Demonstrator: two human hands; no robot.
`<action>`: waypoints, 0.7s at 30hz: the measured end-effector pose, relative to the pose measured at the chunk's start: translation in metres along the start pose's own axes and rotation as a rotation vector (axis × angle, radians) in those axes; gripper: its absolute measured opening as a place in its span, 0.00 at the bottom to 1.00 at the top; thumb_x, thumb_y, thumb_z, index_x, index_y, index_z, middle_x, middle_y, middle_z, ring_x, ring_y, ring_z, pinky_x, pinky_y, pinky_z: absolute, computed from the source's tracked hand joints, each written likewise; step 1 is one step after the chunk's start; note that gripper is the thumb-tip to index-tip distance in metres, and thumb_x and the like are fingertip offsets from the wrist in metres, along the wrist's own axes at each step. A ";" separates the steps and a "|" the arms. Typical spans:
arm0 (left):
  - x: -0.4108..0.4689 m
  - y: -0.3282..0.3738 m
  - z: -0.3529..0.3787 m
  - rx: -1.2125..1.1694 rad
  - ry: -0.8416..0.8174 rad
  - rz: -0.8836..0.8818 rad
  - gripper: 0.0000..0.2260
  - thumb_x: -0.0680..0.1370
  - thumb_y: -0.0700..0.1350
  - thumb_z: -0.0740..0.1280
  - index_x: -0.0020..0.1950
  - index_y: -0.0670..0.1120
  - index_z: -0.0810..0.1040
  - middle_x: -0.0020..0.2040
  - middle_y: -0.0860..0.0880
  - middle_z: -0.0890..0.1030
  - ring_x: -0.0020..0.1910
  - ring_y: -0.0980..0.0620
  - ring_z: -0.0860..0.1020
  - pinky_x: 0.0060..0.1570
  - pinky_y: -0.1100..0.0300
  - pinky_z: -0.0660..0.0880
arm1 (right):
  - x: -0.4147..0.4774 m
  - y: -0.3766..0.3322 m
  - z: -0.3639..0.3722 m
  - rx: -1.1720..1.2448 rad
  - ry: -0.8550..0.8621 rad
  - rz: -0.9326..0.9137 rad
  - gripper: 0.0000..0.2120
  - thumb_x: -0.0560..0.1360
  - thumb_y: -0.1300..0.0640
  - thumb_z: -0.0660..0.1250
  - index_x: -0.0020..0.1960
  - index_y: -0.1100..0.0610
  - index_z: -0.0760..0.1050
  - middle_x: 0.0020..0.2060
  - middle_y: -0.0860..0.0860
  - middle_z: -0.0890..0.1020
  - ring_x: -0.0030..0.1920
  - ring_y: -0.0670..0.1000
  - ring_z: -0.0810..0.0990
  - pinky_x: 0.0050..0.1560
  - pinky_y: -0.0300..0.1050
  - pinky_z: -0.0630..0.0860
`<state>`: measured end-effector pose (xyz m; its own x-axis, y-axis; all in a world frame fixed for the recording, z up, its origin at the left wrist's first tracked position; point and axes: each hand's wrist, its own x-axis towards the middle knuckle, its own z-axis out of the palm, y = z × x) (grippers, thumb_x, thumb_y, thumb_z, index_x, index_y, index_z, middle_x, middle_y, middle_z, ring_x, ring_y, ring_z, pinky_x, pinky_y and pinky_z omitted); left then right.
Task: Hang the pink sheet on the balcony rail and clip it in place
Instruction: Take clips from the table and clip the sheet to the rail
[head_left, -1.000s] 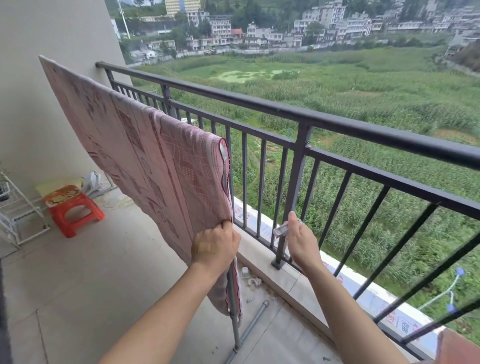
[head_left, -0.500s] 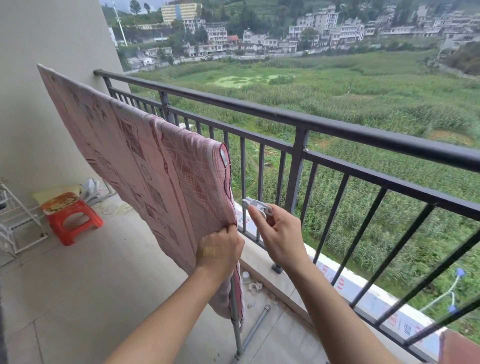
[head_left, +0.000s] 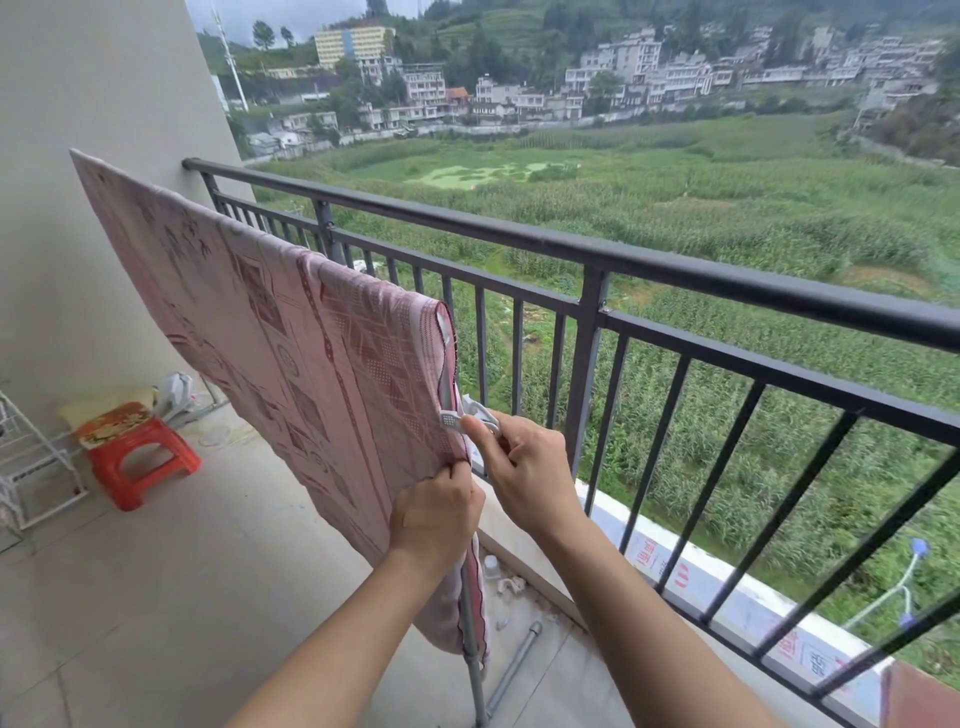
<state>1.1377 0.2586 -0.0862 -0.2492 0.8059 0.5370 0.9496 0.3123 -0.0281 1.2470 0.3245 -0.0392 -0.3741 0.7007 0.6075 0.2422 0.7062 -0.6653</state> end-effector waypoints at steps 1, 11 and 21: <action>0.000 0.000 -0.002 0.006 -0.013 0.011 0.06 0.70 0.45 0.64 0.33 0.47 0.75 0.24 0.48 0.76 0.17 0.45 0.75 0.17 0.60 0.70 | -0.001 0.000 0.000 0.001 0.000 -0.005 0.25 0.80 0.46 0.66 0.31 0.58 0.62 0.24 0.49 0.63 0.26 0.47 0.61 0.31 0.37 0.56; 0.000 -0.006 0.005 0.024 -0.054 0.074 0.10 0.60 0.42 0.78 0.37 0.44 0.80 0.26 0.48 0.78 0.19 0.46 0.76 0.18 0.59 0.74 | -0.002 -0.009 0.002 -0.018 0.046 -0.055 0.20 0.78 0.46 0.68 0.33 0.54 0.68 0.25 0.44 0.64 0.29 0.47 0.65 0.32 0.42 0.63; -0.003 -0.013 0.012 -0.071 -0.101 0.003 0.09 0.68 0.45 0.74 0.47 0.44 0.82 0.30 0.48 0.81 0.23 0.44 0.78 0.22 0.56 0.74 | -0.010 -0.006 -0.003 -0.016 -0.007 0.034 0.14 0.75 0.42 0.70 0.52 0.52 0.82 0.29 0.45 0.76 0.32 0.45 0.75 0.36 0.39 0.73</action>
<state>1.1241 0.2581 -0.0976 -0.2611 0.8543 0.4494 0.9604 0.2768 0.0319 1.2523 0.3135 -0.0402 -0.3716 0.7236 0.5817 0.2692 0.6836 -0.6784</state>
